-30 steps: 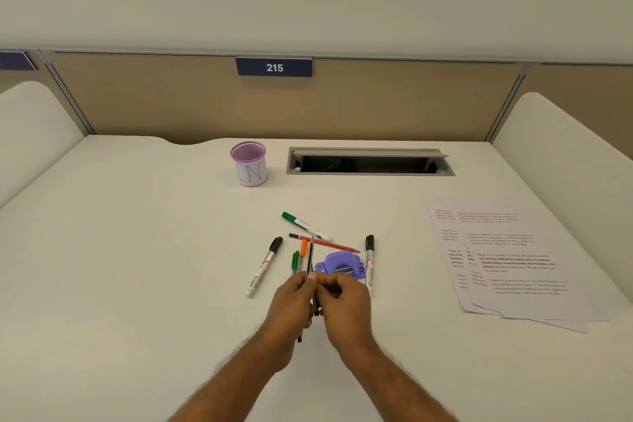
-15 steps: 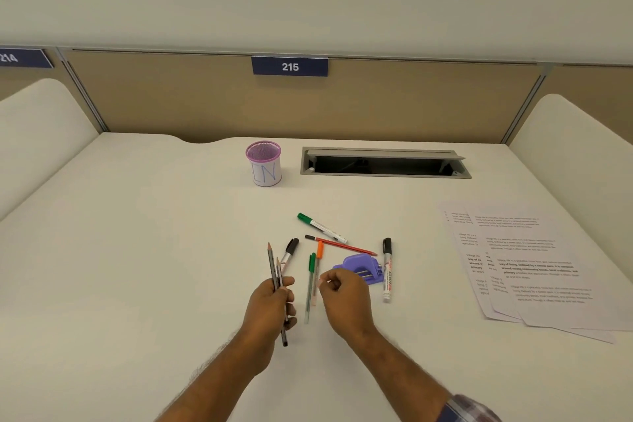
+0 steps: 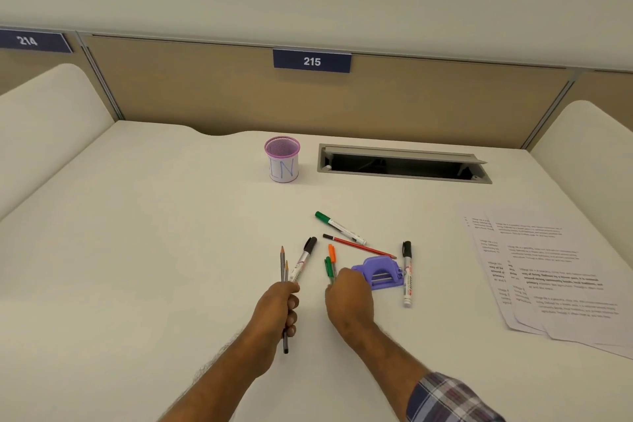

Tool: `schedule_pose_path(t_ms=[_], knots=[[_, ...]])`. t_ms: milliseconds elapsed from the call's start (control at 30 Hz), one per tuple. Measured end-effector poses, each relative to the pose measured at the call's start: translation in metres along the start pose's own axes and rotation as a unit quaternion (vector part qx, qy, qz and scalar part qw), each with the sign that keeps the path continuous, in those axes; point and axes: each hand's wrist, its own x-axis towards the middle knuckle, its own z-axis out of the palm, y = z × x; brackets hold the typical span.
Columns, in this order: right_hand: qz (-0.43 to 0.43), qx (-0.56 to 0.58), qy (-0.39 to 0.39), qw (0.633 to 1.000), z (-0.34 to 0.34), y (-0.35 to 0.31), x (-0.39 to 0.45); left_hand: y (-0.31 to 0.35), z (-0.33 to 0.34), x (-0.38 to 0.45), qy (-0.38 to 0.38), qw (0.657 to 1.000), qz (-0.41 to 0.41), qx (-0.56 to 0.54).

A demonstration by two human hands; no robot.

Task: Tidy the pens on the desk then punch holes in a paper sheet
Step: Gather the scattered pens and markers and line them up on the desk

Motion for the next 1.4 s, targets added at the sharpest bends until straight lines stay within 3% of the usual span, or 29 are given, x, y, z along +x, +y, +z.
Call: schedule_pose_path(t_ms=[233, 567, 733, 900, 1100, 1400], knots=[[0.015, 0.011, -0.048, 0.999, -0.005, 0.005, -0.003, -0.001, -0.001, 0.006, -0.004, 1.000, -0.013, -0.002], [0.028, 0.089, -0.041, 0.995, -0.008, 0.020, -0.007, -0.001, 0.004, 0.005, -0.004, 1.000, -0.004, -0.002], [-0.032, 0.301, -0.077, 0.950, -0.026, 0.022, -0.028, -0.002, 0.011, 0.004, -0.008, 0.998, 0.029, 0.053], [-0.110, 0.358, -0.165, 0.912, -0.041, 0.008, -0.056, 0.000, 0.022, 0.004, -0.043, 0.993, 0.069, 0.086], [-0.131, 0.368, -0.114, 0.913, -0.045, 0.009, -0.061, 0.004, 0.024, 0.003, -0.013, 0.996, 0.072, 0.053], [-0.096, 0.403, -0.028, 0.910, -0.049, 0.010, -0.057, 0.013, 0.023, 0.001, 0.016, 0.997, 0.055, -0.046]])
